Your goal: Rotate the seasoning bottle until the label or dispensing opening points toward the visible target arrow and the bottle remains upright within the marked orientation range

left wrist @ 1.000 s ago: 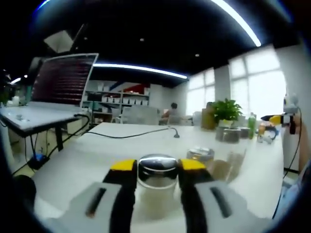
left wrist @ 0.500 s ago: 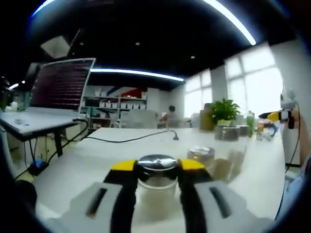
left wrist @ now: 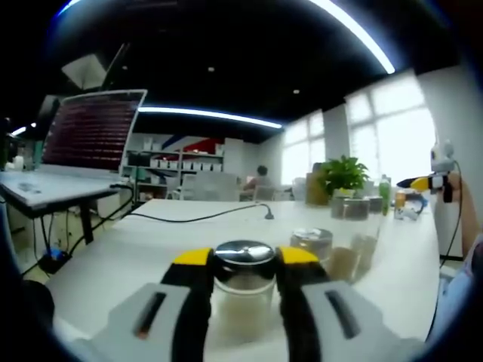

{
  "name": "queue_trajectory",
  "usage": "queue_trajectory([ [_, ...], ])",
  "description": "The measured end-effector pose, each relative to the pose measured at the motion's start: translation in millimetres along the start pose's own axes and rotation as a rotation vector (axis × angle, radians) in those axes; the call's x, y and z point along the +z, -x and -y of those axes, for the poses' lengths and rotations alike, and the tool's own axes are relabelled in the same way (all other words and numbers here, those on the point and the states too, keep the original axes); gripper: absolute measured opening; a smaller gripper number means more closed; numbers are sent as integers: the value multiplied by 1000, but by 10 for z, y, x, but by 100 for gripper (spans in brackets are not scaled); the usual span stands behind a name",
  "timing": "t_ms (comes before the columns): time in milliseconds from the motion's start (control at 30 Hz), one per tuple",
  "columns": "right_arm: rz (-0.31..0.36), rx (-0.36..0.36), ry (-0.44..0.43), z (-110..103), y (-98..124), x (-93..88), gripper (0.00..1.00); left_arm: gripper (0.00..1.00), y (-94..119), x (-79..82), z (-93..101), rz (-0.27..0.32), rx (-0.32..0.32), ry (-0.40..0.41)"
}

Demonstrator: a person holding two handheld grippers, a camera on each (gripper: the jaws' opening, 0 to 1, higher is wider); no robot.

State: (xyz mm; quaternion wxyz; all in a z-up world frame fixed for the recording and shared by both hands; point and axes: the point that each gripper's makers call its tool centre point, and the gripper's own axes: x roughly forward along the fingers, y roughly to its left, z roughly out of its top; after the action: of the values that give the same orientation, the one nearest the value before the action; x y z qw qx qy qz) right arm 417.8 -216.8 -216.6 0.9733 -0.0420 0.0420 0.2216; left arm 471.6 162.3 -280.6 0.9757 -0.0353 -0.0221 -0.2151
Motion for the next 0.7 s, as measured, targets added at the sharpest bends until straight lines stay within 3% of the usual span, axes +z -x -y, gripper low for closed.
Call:
queue_trajectory([
  [400,-2,0,-6,-4,0,-19,82,33,-1,-10,4,-3,-69,-2],
  [700,-5,6,-6,-20,-4,-29,82,33,-3,-13,25,-19,-164,-4],
])
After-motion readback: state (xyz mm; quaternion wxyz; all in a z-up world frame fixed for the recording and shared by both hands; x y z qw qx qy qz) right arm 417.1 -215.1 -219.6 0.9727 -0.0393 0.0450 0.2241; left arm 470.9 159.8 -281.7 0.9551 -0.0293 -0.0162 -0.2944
